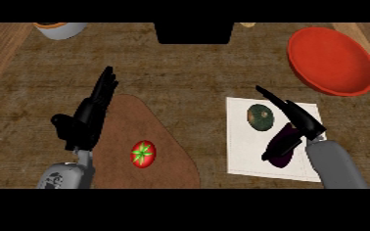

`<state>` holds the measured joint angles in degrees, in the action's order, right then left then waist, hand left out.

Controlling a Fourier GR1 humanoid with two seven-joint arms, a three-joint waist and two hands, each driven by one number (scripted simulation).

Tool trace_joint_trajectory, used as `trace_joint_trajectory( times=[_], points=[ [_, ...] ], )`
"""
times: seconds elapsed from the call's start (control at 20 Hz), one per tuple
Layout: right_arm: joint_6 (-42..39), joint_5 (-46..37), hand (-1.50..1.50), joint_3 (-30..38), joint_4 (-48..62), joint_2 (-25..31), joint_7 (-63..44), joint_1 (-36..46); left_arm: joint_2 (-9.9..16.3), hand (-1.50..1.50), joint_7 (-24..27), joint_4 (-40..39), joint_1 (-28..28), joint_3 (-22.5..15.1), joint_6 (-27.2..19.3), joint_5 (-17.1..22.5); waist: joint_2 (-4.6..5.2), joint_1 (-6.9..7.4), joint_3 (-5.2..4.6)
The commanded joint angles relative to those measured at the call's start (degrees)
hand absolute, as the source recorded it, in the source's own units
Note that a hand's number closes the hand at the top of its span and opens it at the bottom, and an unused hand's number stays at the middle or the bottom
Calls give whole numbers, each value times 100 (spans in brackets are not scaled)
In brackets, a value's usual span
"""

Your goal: Pick the squash from the placemat and place it in the bowl

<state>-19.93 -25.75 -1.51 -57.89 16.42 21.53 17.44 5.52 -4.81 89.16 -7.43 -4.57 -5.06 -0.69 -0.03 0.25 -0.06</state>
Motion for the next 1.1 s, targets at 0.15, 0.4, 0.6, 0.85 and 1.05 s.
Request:
trace_joint_trajectory(
  times=[0.15,0.4,0.6,0.85,1.05],
  points=[
    [11,-581,150,-422,553,145,1118,91,-101,0,207,-324,-136,90,32,-51,15,-1,8],
    [468,-1068,150,-763,227,37,1364,-92,-26,0,-441,262,-164,76,55,-47,-3,-20,7],
    [309,-932,150,-638,320,-341,1121,-3,-127,0,-156,-62,-174,120,75,-105,1,-22,6],
    [1021,-427,150,316,524,-1010,-414,536,-108,0,-96,2,-133,84,98,-131,-3,4,4],
    [2322,-195,150,1088,279,-1513,-1688,827,-220,0,-169,-147,-212,143,-57,-137,-14,-101,-2]
  ],
)
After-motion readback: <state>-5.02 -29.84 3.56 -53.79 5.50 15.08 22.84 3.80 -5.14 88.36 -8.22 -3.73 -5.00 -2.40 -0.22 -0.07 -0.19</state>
